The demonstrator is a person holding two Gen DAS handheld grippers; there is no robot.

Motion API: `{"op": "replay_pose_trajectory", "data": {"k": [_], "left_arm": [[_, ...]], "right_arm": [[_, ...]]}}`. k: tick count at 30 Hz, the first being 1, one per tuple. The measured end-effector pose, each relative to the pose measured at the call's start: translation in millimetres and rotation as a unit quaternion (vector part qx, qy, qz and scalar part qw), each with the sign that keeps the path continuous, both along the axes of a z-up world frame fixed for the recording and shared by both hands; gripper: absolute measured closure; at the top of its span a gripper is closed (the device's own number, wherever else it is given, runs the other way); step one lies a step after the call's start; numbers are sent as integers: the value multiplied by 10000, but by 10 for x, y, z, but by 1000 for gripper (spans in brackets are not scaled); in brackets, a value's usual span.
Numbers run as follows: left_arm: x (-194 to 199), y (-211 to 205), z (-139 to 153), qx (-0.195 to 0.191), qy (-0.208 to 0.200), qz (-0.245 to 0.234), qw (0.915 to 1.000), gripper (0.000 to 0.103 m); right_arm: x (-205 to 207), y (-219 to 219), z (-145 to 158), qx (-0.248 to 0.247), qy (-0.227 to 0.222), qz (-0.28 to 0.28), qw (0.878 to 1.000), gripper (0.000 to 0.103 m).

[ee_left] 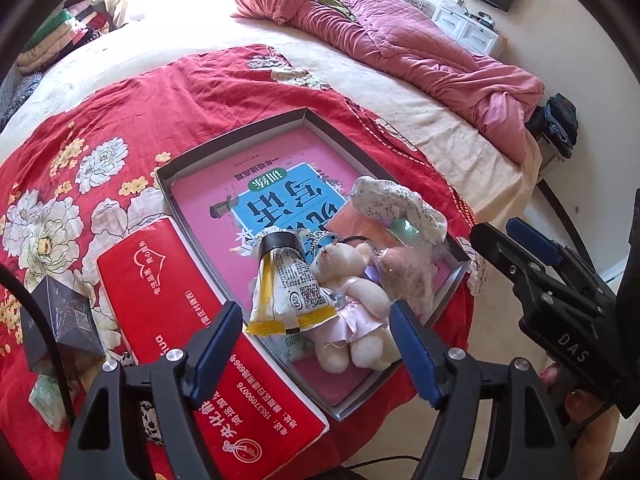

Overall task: Organize soft objects
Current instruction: 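Withdraw both open tools from the tray back toward the pile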

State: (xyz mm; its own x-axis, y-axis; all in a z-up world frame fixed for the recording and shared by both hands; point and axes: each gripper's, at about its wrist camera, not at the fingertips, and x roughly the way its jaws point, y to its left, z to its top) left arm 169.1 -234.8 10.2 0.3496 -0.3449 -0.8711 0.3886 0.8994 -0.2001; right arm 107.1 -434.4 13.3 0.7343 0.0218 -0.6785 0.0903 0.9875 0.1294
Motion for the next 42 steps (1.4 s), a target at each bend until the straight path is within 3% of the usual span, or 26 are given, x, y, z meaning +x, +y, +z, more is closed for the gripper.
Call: {"op": "replay_pose_trajectory", "data": {"k": [13,25,42], "left_arm": [[-258,254,263,90,-351,195,9992,21],[-545,679,464,73,-560,477,9973,20],[-835,1465,454,95,-600,1061,9925,20]], "right_arm": [[-160,223,244,-214,-215,158,9994,30],[-333,685,471,-483,-394,576,9964,30],[-467,1564,627,-885,-470,1475,9840,30]]}}
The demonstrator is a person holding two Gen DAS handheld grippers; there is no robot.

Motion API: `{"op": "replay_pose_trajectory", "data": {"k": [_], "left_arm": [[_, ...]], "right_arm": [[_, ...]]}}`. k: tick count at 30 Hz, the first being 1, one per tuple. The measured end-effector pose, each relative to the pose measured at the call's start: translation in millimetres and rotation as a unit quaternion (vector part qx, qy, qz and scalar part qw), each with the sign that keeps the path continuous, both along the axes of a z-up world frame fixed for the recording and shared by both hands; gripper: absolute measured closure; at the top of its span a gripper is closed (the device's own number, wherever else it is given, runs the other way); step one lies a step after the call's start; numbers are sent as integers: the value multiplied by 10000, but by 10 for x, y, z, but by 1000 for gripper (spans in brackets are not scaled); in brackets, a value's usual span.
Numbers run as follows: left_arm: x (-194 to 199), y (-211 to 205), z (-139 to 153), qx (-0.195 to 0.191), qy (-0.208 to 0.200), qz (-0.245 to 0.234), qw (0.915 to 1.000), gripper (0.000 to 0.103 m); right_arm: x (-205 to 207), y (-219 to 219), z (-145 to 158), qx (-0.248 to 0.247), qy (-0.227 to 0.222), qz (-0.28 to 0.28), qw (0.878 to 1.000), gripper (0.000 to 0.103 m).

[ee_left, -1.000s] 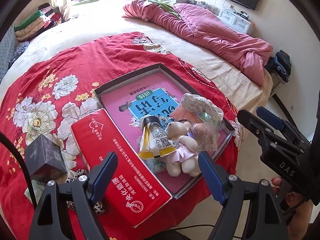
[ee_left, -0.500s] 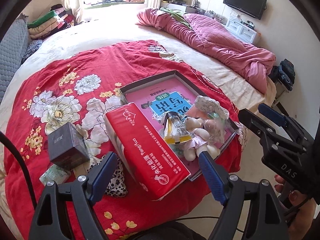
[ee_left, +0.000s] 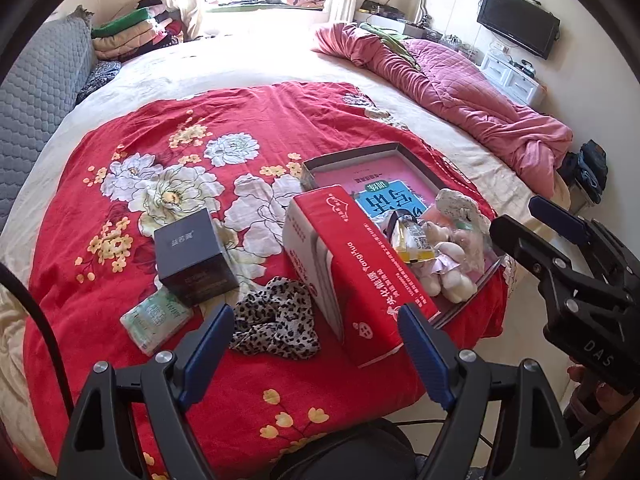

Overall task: Organize soft objects
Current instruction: 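Withdraw both open tools from the tray back toward the pile, then close the left tool on the green wet-wipes pack while the right tool grasps the leopard-print cloth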

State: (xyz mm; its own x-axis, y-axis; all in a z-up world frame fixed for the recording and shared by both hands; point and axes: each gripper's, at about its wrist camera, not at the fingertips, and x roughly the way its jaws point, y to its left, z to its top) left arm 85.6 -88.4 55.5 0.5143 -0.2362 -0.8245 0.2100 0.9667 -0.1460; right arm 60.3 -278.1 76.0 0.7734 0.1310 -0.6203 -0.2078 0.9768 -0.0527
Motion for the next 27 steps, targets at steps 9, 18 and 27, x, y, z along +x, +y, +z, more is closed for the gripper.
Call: {"op": "replay_pose_trajectory", "data": {"k": [9,18,27], "left_arm": [[-122,489,-71,26,17,370,9993,20],[-161,1054,-264,13,231,888,9958,20],[-146,1558,-558,6,488,1318,9901,20]], "right_arm": [[-34,496,-57,-225,85,477,9986,30],[-60,1107,-297,-599,328,1088,9917,30],[9,1582,-802,-1173,768,1593,9772,30]]}}
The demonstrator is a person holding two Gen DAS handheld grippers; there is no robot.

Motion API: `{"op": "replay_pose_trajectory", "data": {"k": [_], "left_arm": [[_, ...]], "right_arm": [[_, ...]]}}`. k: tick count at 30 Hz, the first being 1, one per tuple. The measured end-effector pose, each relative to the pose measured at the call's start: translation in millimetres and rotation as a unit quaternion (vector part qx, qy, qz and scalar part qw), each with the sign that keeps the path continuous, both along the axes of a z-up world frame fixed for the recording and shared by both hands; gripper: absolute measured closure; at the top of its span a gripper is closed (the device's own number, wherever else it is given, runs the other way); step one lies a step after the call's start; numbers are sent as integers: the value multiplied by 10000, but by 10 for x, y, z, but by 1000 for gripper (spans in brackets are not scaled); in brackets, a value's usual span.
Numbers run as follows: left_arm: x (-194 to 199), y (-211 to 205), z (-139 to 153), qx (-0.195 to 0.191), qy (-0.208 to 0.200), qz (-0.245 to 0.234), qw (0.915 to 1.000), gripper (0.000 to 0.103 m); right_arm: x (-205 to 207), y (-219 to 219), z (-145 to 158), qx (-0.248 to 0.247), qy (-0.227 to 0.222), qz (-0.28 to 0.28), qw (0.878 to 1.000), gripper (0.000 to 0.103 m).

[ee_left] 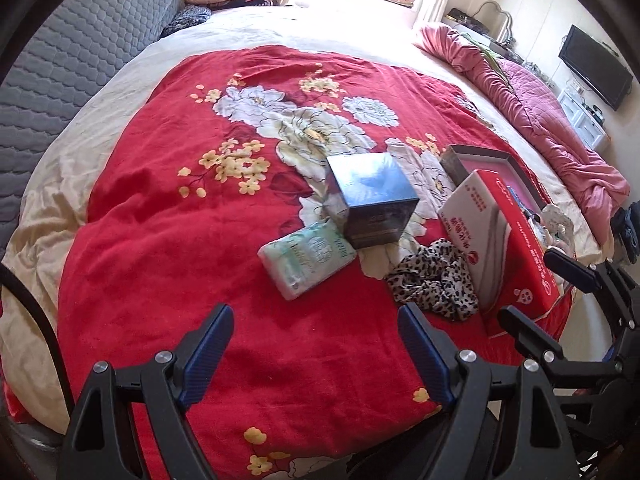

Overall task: Organize soft objects
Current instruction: 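Close the left tool on the green wet-wipes pack while the right tool grasps the leopard-print cloth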

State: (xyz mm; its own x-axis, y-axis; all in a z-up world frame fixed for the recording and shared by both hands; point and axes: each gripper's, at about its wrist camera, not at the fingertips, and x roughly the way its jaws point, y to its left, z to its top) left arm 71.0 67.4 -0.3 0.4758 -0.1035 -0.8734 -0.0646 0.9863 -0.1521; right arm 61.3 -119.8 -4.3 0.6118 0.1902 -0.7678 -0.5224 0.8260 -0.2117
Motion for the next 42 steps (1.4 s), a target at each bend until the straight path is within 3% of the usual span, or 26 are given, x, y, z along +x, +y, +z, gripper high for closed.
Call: {"op": "replay_pose_trajectory", "data": {"k": [6,12,15,23,27,32,34,37,42], "left_arm": [[118,207,-259,-308,264,172,9990,20],[349,250,-470,-231,377,97,9990,20],[476,276,-565,-369,410,-12,9985,20],[759,251,-861,-442,624,-325,9965,20],[844,225,-967,-349,661,-374,9965,17],[918,175,-976,-281,544,-409,9973,16],[936,133,-975,-204,474,-445,9977,16],[960,74,-979,-151,407,-505,9978,20],[955,16,-954,-229,389,-565,9974,47]], "right_arm": [[107,237,-418,-406,312,272,9983,30],[237,374,-686,-685,437,376,9960,30],[331,415,-821,-779,595,408,9943,30],[527,535,-1117,-1399,450,435,9882,30],[634,519,-1175,-1356,443,371,9891,30],[737,466,-1175,-1124,516,250,9920,69],[754,433,-1138,-978,493,199,9938,77],[781,351,-1062,-629,580,105,9963,83],[760,252,-930,-137,691,-23,9975,84]]}}
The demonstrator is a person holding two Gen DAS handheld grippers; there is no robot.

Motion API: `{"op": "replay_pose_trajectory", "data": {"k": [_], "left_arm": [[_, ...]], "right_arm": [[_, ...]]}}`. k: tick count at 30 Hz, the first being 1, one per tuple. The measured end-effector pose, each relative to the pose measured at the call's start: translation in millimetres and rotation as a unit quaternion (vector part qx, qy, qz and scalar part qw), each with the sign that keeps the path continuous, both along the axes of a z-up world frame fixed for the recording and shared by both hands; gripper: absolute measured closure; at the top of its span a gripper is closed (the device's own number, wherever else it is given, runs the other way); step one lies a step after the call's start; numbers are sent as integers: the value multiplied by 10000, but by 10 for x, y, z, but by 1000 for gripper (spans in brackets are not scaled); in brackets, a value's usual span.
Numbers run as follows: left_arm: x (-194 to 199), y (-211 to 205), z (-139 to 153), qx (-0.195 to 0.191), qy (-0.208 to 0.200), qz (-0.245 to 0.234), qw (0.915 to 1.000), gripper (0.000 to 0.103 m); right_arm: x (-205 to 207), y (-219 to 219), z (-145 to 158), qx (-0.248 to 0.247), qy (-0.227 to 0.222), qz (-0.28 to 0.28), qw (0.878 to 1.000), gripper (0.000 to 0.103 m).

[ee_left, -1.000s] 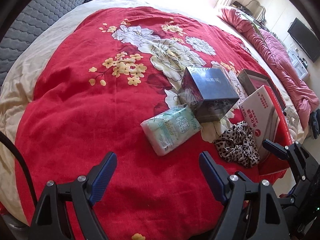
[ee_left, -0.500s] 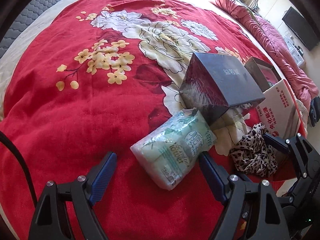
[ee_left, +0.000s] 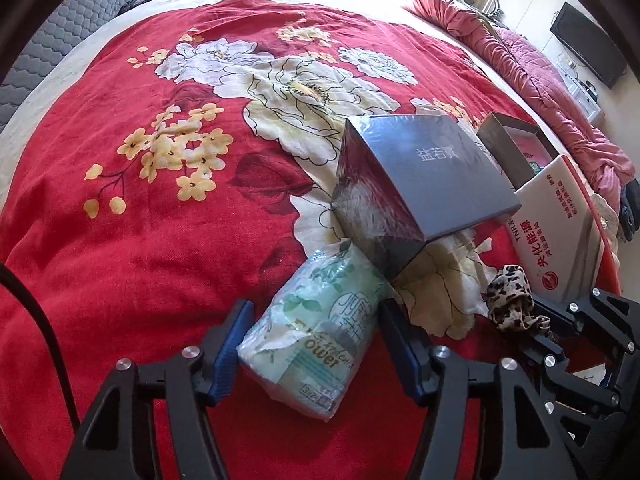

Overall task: Organize soft objects
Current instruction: 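Close the left tool on the green wet-wipes pack while the right tool grasps the leopard-print cloth, then carry the wipes pack and leopard-print cloth toward the pink tray with both tools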

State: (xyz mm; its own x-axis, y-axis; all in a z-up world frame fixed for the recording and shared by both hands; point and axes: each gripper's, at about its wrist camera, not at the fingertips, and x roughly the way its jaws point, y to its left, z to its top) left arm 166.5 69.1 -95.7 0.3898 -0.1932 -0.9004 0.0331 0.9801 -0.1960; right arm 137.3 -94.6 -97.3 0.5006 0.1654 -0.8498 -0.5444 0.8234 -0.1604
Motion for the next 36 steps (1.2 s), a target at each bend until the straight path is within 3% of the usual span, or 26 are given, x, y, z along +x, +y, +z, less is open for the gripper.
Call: {"op": "replay_pose_trajectory", "data": {"k": [3,7,14,20,27,36], "left_arm": [[-40,78,23,-333,14,125,9994,60],[-157,139,86,-593,64,283,9978,64],[-502,-5,502,-220,-268,284,9990,64],[-708,-330,970,-159,-675,15,9976,64],[-804,-864,1353,-156,-1035,-415,9936,64],[-907,-1517,1663,-6,-1267,-900,9878,64]], "right_arm": [[-37,-54,91,346,17,-86,9994,84],[-106,-112,232,718,0,-154,9973,85],[-233,-187,532,1063,-145,-204,9940,85],[-383,-350,905,1359,-442,-243,9894,85],[-517,-880,1299,1496,-855,-748,9822,85],[-695,-1593,1583,1734,-1166,-1348,9686,85]]}}
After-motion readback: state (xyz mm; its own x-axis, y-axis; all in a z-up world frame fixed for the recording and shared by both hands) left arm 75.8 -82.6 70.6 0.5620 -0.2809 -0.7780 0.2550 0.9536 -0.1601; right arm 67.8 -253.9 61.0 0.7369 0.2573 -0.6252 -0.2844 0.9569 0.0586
